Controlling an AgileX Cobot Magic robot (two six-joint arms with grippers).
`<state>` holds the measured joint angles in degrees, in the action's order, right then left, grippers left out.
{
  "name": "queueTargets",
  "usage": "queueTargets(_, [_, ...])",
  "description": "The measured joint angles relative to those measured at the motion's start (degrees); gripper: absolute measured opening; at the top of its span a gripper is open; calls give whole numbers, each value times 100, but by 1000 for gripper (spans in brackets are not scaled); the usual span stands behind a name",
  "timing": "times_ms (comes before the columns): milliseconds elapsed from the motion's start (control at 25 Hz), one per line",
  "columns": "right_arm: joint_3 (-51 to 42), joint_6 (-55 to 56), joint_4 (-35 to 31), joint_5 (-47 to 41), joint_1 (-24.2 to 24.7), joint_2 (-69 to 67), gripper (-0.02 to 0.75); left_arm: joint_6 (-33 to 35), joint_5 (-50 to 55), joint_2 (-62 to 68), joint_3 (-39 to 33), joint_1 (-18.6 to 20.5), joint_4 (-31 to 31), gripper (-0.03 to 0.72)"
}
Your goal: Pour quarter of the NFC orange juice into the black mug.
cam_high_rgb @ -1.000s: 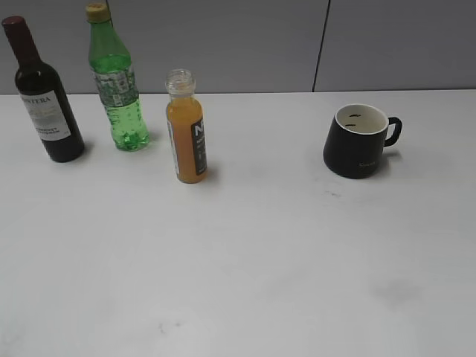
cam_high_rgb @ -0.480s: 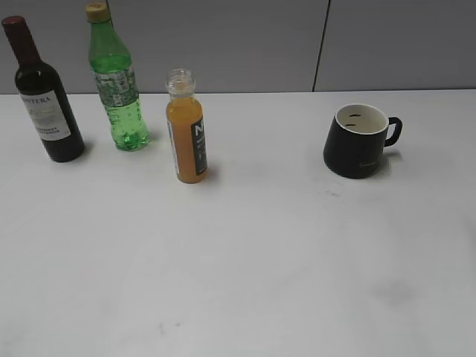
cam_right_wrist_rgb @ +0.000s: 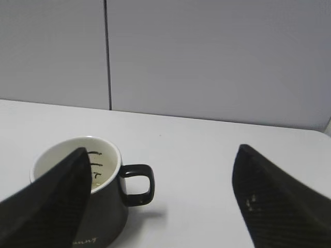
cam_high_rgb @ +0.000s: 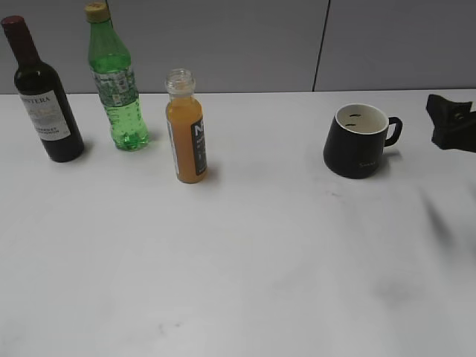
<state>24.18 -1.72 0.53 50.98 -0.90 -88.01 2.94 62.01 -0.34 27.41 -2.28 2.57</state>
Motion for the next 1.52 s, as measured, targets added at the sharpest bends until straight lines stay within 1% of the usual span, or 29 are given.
queueTargets(160, [5, 7, 73, 562, 0, -756, 642, 0, 0, 0, 0, 0, 0, 232])
queueTargets(280, [65, 1, 94, 764, 5, -1213, 636, 0, 0, 0, 0, 0, 0, 232])
queueTargets(560, [612, -82, 523, 954, 48, -2160, 629, 0, 0, 0, 0, 0, 0, 232])
queueTargets(880, [946, -68, 896, 1234, 468, -2730, 627, 0, 0, 0, 0, 0, 0, 232])
queueTargets(1040, [1249, 83, 1091, 1300, 583, -3048, 627, 0, 0, 0, 0, 0, 0, 232])
queueTargets(1520, [2098, 172, 1358, 1301, 601, -3810, 613, 0, 0, 0, 0, 0, 0, 232])
